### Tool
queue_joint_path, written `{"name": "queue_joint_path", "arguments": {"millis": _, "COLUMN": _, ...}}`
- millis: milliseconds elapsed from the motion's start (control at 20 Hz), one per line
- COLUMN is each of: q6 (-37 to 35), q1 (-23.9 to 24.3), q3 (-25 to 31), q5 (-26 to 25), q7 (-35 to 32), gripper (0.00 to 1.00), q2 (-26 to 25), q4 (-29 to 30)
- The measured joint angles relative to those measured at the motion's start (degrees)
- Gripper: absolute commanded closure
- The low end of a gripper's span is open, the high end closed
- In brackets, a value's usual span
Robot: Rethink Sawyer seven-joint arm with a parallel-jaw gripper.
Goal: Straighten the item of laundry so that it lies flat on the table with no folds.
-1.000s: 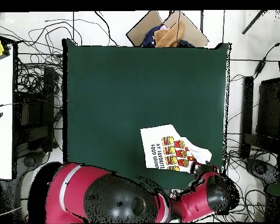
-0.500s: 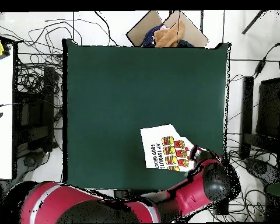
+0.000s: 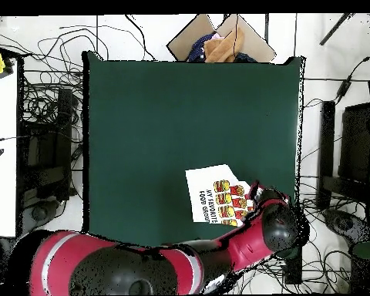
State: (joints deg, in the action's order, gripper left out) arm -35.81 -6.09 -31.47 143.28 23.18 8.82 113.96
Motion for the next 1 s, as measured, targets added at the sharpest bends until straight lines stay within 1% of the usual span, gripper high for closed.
{"name": "queue_joint_path", "arguments": {"millis": 150, "q6": 0.0, "q1": -0.5, "q3": 0.1, "q5": 0.0, "q7": 0.0, "gripper": 0.00, "q2": -2.9, "q4": -0.6}}
{"name": "queue_joint_path", "arguments": {"millis": 350, "q6": 0.0, "q1": -0.6, "q3": 0.1, "q5": 0.0, "q7": 0.0, "gripper": 0.00, "q2": -4.4, "q4": -0.6}}
{"name": "queue_joint_path", "arguments": {"millis": 550, "q6": 0.0, "q1": -1.4, "q3": 0.1, "q5": 0.1, "q7": 0.0, "gripper": 0.00, "q2": -5.4, "q4": -0.5}}
{"name": "queue_joint_path", "arguments": {"millis": 650, "q6": 0.0, "q1": -2.9, "q3": 0.1, "q5": 0.4, "q7": 0.0, "gripper": 0.00, "q2": -6.1, "q4": -0.2}}
{"name": "queue_joint_path", "arguments": {"millis": 1000, "q6": -0.4, "q1": -4.9, "q3": 0.6, "q5": 0.4, "q7": 0.0, "gripper": 0.00, "q2": -7.1, "q4": 0.1}}
